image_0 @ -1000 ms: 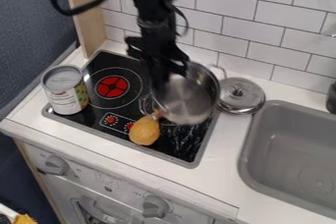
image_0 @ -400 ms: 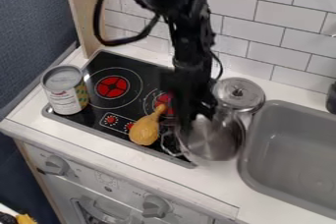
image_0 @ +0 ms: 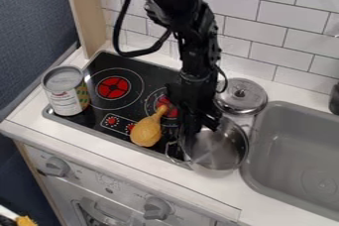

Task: Move the silver pot to the bottom right side of the stove

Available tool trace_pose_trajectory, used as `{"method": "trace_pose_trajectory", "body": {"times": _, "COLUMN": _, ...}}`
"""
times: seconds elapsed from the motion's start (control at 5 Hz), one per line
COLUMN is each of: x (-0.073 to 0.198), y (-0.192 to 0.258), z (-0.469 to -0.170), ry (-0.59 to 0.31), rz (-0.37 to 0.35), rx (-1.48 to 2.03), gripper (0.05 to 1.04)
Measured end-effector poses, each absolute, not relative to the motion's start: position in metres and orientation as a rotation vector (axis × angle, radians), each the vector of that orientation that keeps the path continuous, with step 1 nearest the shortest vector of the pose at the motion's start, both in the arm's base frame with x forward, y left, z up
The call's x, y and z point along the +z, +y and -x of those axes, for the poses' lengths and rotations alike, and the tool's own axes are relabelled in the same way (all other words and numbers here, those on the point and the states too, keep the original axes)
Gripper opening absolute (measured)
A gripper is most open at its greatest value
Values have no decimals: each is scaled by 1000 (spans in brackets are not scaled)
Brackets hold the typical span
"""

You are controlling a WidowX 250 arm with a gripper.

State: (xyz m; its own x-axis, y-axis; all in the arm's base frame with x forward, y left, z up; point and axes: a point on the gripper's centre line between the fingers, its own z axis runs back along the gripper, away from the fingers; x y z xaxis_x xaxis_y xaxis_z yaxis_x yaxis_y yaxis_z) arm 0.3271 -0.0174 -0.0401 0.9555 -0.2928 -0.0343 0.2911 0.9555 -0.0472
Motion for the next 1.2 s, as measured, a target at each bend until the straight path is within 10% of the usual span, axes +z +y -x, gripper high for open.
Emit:
{"method": "trace_pose_trajectory", "body": {"times": 0.4, "x": -41, "y": -18, "z": -329, "ry": 61, "rz": 63, "rx": -269, "gripper": 269}}
{"method": "trace_pose_trajectory", "body": {"times": 0.8, "x": -26, "y": -14, "z": -335, "ry": 21, "rz": 61, "rx": -239, "gripper": 864}}
{"method": "trace_pose_trajectory", "body": {"times": 1.2, "x": 22, "y": -4, "z": -347, "ry": -91, "rz": 77, "rx": -173, "gripper": 1009}}
